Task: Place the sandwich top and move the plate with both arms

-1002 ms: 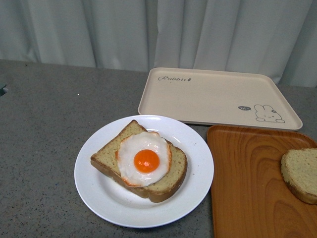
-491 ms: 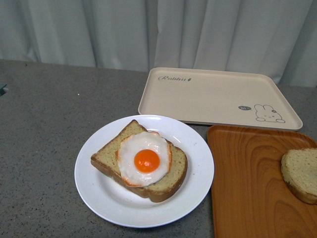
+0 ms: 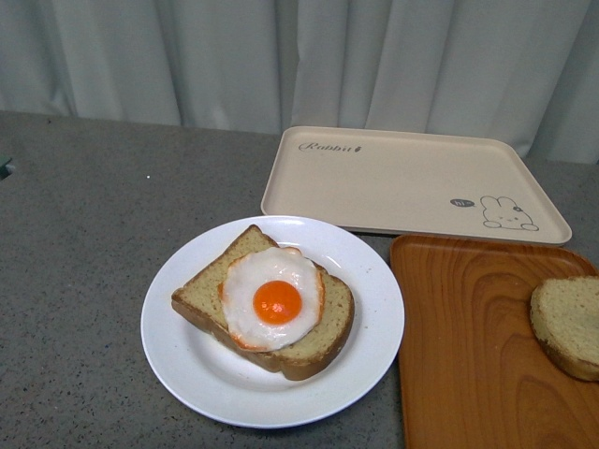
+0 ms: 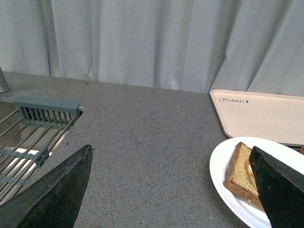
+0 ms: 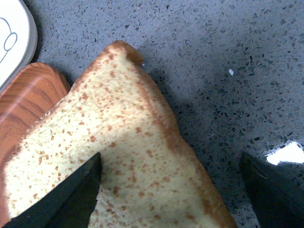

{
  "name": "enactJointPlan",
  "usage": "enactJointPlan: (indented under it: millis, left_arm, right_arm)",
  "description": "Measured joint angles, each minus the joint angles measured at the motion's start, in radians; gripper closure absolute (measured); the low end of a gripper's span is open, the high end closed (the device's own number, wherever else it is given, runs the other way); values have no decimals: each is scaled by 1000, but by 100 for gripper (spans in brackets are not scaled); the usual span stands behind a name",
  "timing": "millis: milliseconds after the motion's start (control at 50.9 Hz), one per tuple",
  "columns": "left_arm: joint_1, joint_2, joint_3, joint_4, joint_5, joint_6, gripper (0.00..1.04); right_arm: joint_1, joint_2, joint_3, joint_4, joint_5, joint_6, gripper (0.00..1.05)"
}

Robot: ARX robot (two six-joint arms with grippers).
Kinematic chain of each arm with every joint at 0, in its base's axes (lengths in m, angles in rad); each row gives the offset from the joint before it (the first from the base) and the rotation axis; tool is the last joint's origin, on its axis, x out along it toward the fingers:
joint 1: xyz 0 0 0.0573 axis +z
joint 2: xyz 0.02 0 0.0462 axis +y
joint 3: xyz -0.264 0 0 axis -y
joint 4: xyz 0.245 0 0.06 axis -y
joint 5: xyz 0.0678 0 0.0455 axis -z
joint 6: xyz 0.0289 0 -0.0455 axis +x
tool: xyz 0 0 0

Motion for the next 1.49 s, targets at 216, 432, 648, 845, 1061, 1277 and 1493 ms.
enactJointPlan:
  millis: [216, 432, 648, 845, 1061, 1277, 1493]
  left_arm:
    - [0, 0, 0, 0, 0, 0, 6]
    - [0, 0, 0, 0, 0, 0, 6]
    - [0, 0, 0, 0, 0, 0, 6]
    - [0, 0, 0, 0, 0, 0, 6]
    - [0, 0, 0, 0, 0, 0, 6]
    - [0, 0, 0, 0, 0, 0, 6]
    - [0, 0, 0, 0, 0, 0, 6]
  right_arm:
    - [4, 7, 0, 15, -5, 12, 49]
    - [4, -17, 0, 0, -12, 17, 83]
    - [4, -61, 12, -32, -34, 21, 103]
    - [4, -132, 49, -62, -66, 35, 103]
    - [10, -210, 74, -61, -90, 68, 103]
    - [112, -325, 97, 6, -102, 137, 103]
    - [287, -331, 151, 87, -71, 196, 103]
